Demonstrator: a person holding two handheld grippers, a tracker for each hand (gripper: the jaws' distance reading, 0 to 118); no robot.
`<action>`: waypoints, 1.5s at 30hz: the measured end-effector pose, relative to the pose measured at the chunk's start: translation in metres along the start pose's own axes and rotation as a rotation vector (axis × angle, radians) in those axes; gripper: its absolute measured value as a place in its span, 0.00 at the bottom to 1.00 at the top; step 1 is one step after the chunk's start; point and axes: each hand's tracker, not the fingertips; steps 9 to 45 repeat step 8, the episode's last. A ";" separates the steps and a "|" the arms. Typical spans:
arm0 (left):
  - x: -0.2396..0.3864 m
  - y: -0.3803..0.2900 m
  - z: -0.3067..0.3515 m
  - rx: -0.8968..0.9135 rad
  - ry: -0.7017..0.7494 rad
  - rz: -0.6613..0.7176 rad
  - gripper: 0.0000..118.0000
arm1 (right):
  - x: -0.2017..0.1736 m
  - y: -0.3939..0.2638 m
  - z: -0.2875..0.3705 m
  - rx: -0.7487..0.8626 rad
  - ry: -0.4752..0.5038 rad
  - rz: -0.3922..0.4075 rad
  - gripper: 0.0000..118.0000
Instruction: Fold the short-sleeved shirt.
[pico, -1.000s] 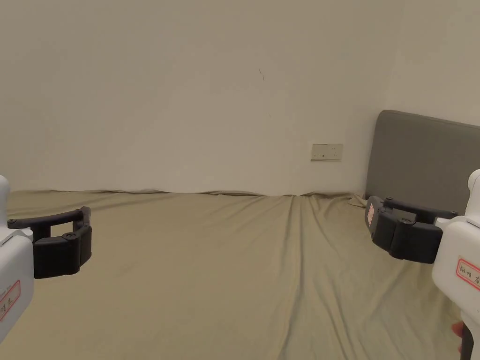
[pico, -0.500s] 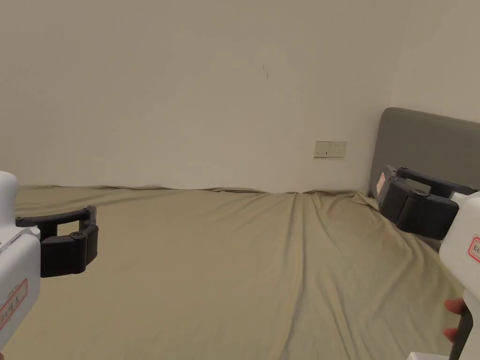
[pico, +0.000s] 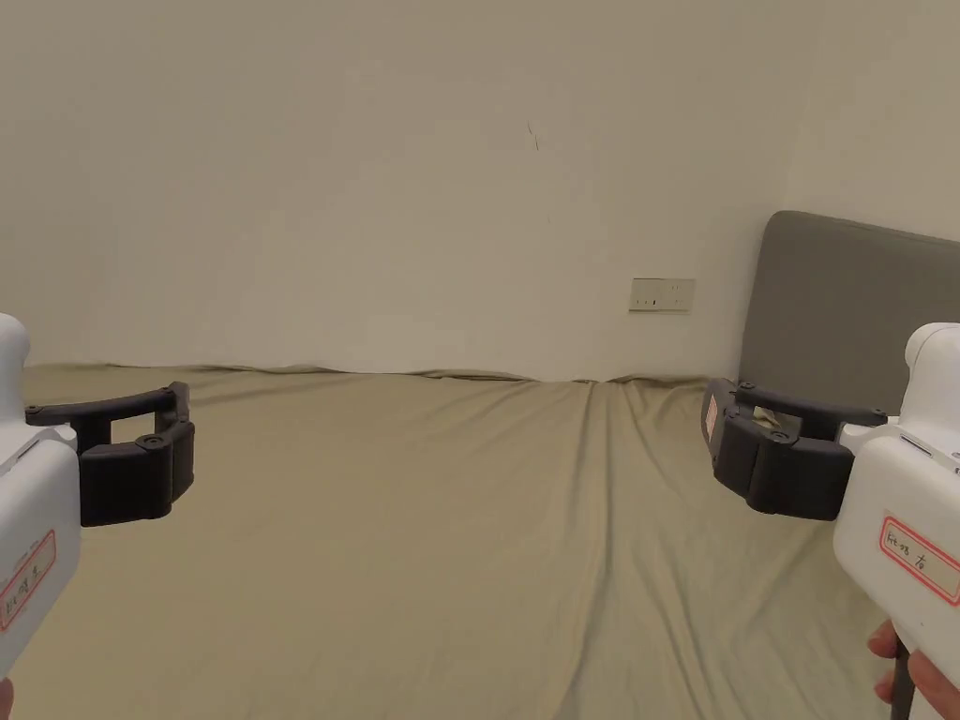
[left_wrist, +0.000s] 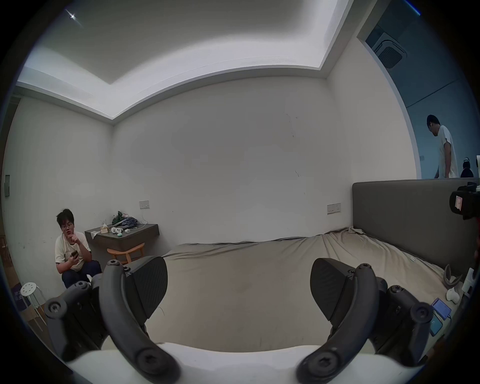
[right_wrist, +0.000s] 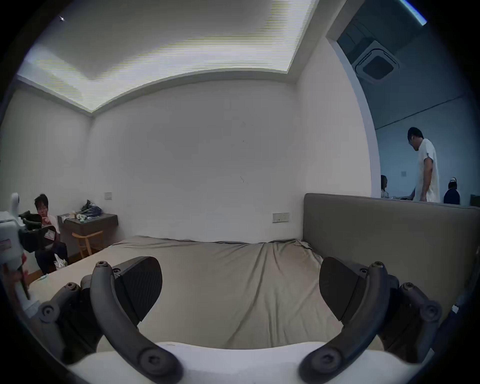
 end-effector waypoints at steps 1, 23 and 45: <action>0.000 0.000 0.000 0.000 -0.002 -0.001 0.98 | 0.000 0.000 0.000 -0.002 -0.002 0.008 1.00; 0.003 0.002 0.001 0.007 -0.008 -0.004 0.98 | 0.000 -0.001 0.000 -0.007 0.000 0.035 1.00; 0.003 0.002 0.001 0.007 -0.008 -0.004 0.98 | 0.000 -0.001 0.000 -0.007 0.000 0.035 1.00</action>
